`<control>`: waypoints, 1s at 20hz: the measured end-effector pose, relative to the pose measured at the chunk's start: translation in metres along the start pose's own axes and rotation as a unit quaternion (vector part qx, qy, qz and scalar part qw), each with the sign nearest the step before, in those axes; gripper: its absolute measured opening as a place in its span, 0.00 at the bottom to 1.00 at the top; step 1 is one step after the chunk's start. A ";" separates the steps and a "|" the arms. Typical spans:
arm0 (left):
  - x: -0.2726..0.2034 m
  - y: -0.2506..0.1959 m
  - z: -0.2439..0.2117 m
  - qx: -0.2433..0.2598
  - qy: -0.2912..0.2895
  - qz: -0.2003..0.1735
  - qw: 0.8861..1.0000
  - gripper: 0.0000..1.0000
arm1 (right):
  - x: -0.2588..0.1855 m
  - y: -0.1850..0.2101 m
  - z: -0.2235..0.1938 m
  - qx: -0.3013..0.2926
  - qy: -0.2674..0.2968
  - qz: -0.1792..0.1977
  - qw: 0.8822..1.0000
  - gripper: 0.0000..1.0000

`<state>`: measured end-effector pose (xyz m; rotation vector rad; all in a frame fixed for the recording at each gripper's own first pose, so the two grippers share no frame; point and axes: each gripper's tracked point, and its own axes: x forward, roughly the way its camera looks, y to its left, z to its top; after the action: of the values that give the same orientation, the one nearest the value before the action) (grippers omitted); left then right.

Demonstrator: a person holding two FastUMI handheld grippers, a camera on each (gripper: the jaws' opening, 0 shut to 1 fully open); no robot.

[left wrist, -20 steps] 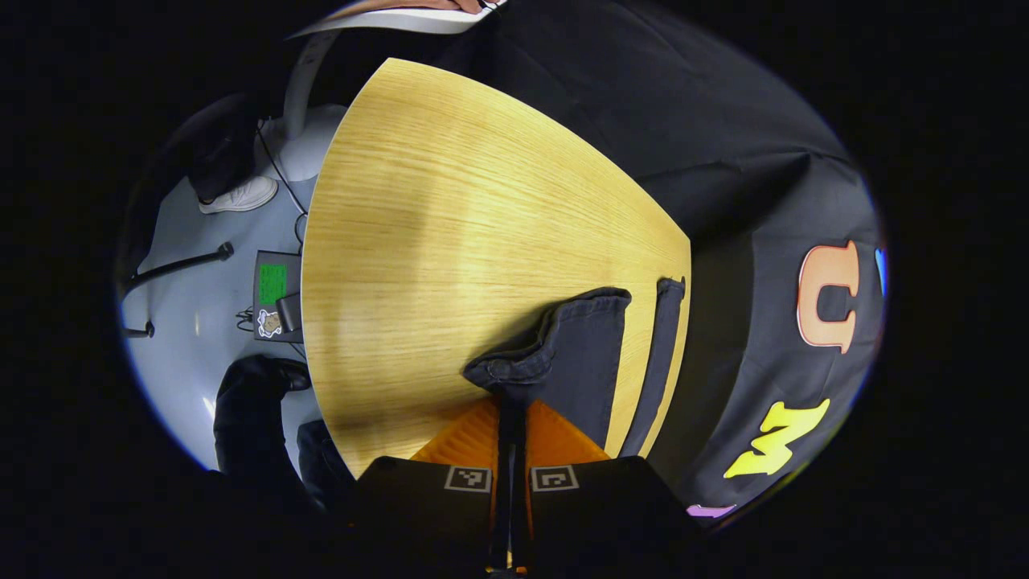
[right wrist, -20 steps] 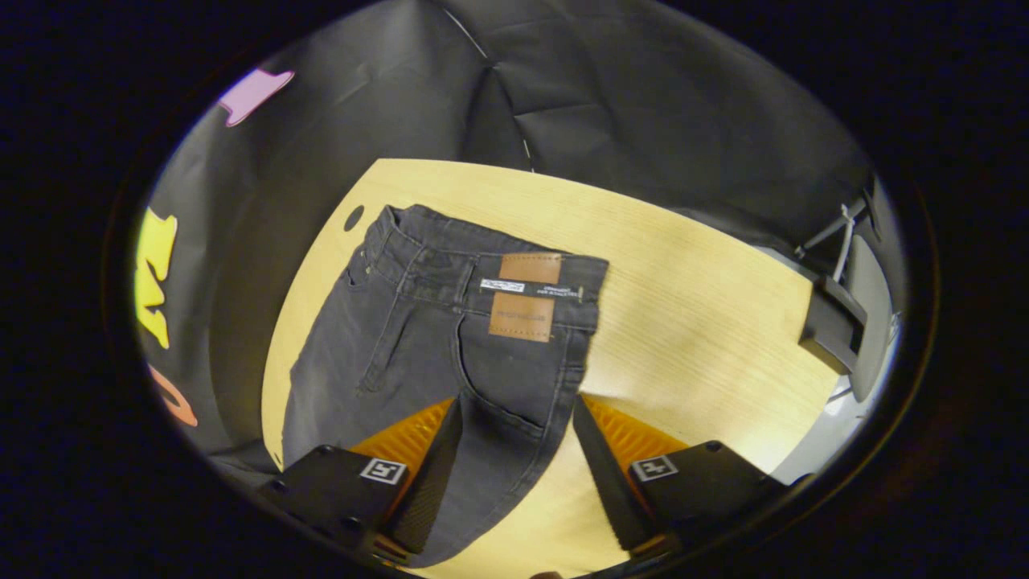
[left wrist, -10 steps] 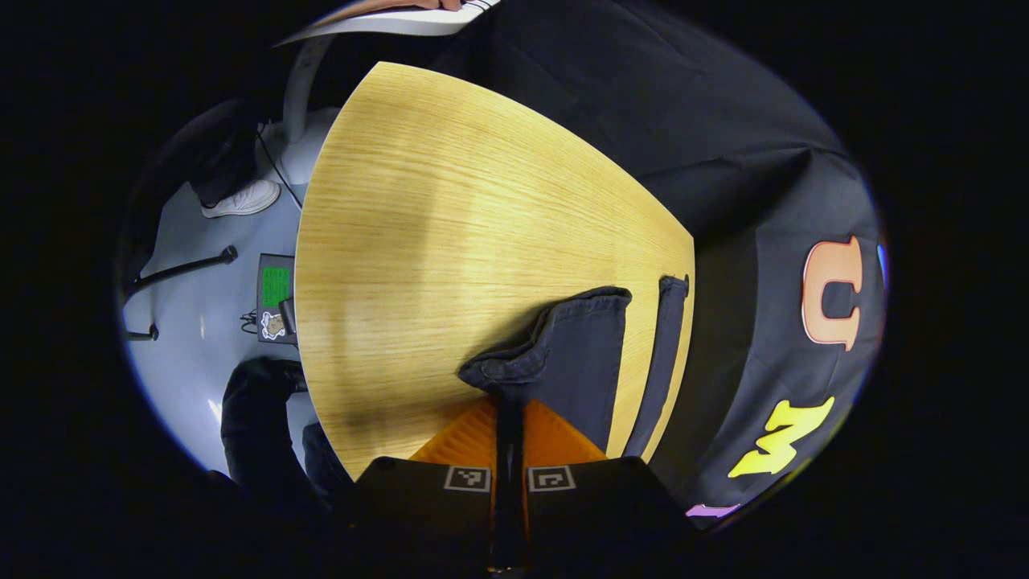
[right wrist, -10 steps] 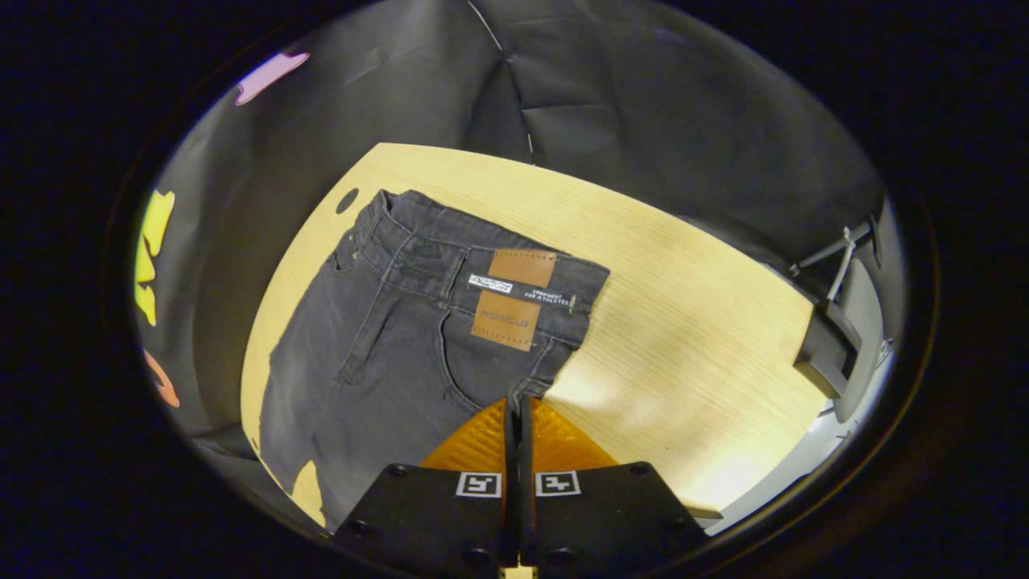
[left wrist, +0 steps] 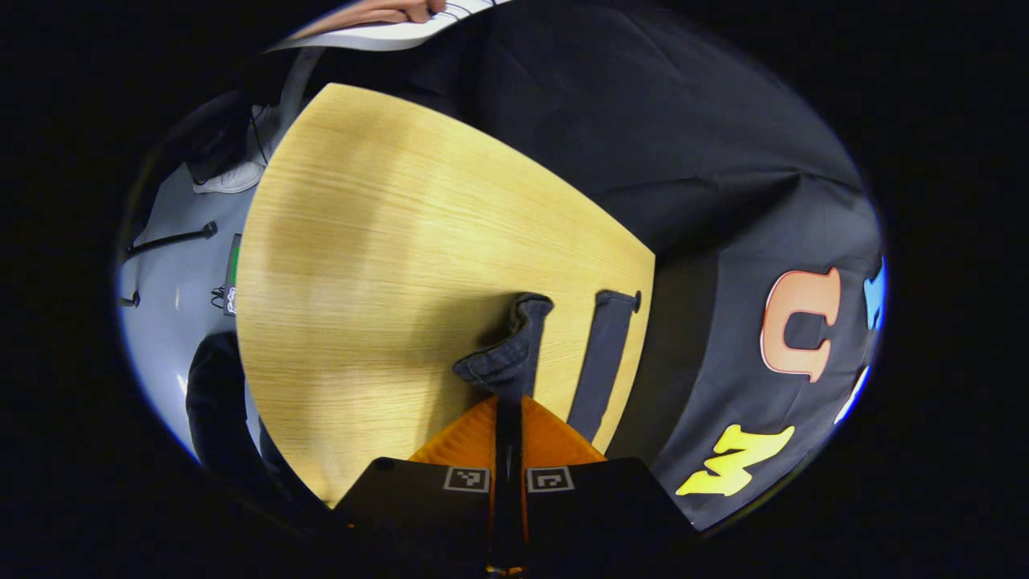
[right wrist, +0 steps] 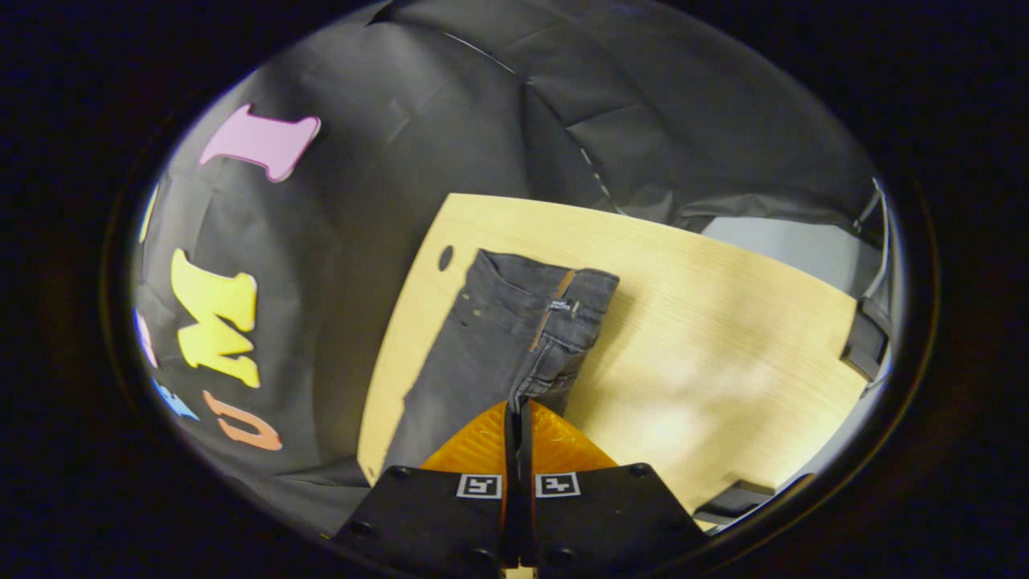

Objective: Grasp the waist and the cuffs of the jeans and fold them to make the two legs overlap; first hold the waist and fold one-third of the jeans toward the cuffs, then hold the cuffs and fold the remaining one-third in the same direction to finish folding.

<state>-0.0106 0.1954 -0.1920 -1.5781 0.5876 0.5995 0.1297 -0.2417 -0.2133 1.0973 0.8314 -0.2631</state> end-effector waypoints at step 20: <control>0.178 -0.186 -0.001 0.199 0.009 0.034 0.979 0.03 | 0.161 0.128 0.072 -0.013 0.011 0.053 0.998 0.01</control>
<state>0.2463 0.2051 -0.1776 -1.1914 0.7273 0.4834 0.3454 -0.2127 -0.2263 1.1186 0.7903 -0.1515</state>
